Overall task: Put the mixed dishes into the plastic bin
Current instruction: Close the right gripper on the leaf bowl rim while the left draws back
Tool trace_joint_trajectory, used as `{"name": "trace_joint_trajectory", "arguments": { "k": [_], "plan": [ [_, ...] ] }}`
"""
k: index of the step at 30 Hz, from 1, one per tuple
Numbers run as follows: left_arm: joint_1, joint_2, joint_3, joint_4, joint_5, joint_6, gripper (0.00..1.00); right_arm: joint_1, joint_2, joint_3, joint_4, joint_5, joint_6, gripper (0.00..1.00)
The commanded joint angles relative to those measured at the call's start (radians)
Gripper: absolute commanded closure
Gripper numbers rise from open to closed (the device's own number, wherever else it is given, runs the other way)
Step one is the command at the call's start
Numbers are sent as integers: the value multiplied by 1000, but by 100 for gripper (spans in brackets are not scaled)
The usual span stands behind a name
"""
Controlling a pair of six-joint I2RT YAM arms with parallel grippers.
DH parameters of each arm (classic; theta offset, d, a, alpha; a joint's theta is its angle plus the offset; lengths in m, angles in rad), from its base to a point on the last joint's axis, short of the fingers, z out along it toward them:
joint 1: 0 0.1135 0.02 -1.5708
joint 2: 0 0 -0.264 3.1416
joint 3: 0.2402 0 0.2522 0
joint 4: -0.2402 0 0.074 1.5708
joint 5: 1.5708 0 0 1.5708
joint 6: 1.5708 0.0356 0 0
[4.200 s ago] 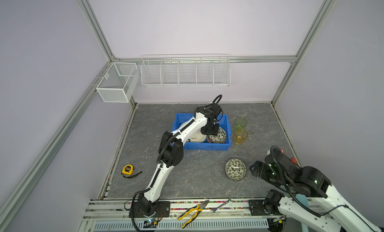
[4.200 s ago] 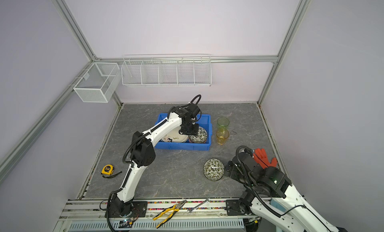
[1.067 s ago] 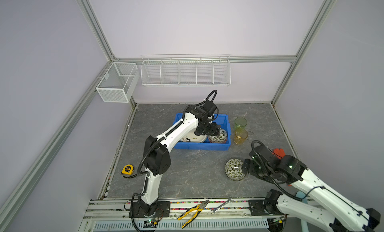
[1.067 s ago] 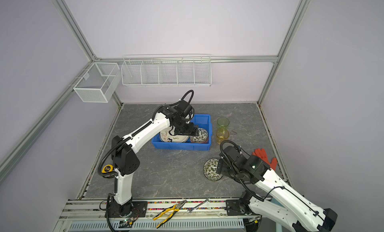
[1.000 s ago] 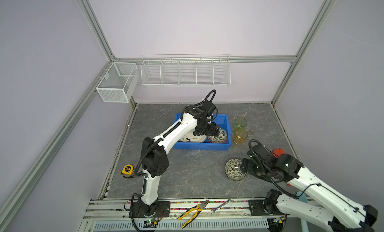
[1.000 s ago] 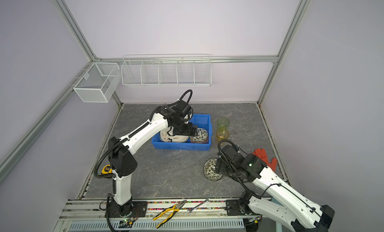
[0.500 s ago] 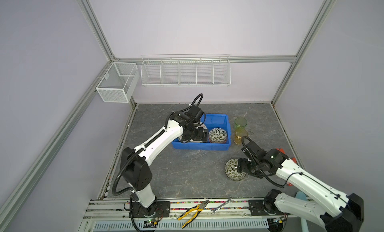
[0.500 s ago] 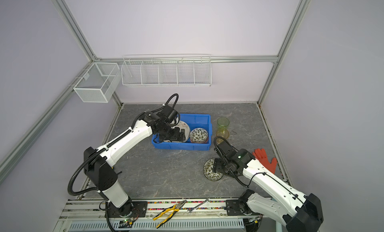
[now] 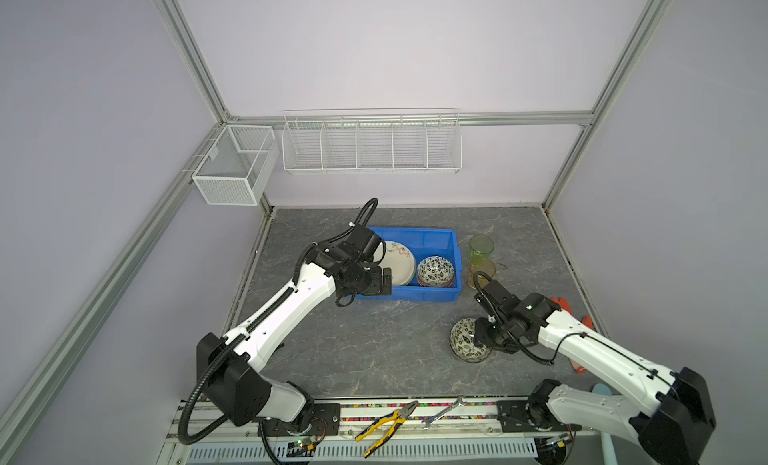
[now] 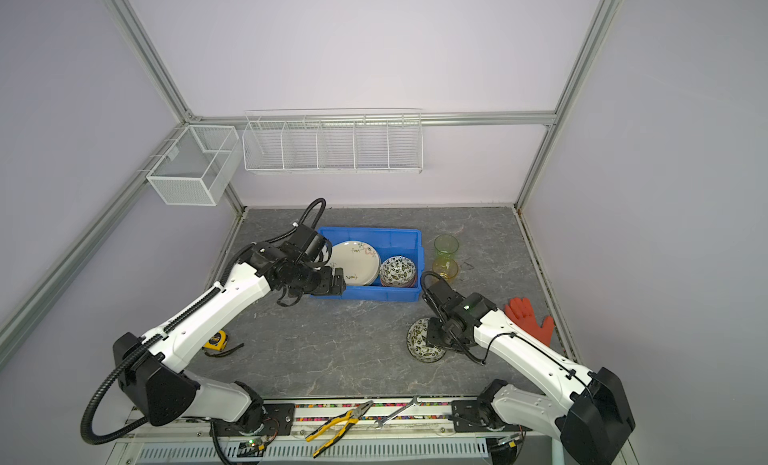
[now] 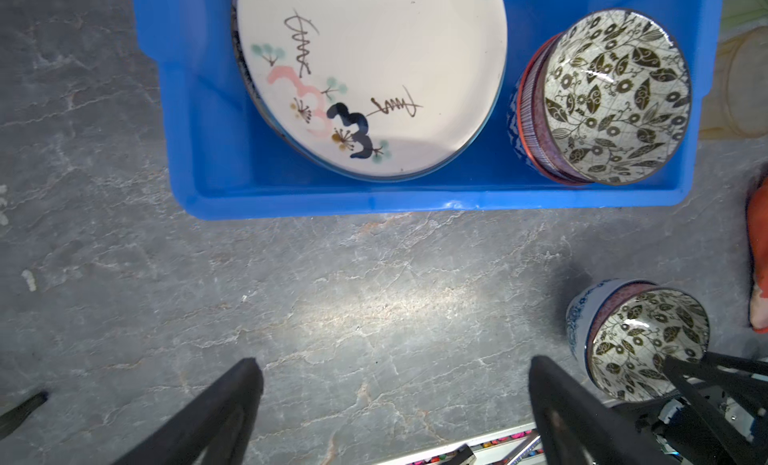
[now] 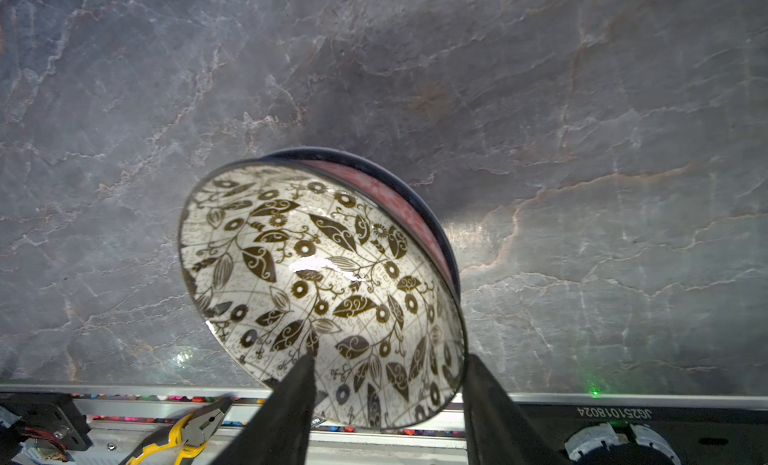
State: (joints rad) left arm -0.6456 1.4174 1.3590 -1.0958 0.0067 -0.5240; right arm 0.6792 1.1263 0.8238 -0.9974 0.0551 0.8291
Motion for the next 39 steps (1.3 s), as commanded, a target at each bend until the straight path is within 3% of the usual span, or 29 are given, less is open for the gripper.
{"name": "trace_joint_trajectory", "arguments": {
  "k": [1,11,39],
  "plan": [
    [12,-53,-34,-30,-45,-33,0,-8,14,-6,-6,11,-22,47],
    [20,-163,-115,-13,-80,-54,0,-11,48,-5,-7,32,-45,57],
    [22,-231,-203,-10,-62,-85,0,-16,113,36,13,46,-73,88]
  ]
}}
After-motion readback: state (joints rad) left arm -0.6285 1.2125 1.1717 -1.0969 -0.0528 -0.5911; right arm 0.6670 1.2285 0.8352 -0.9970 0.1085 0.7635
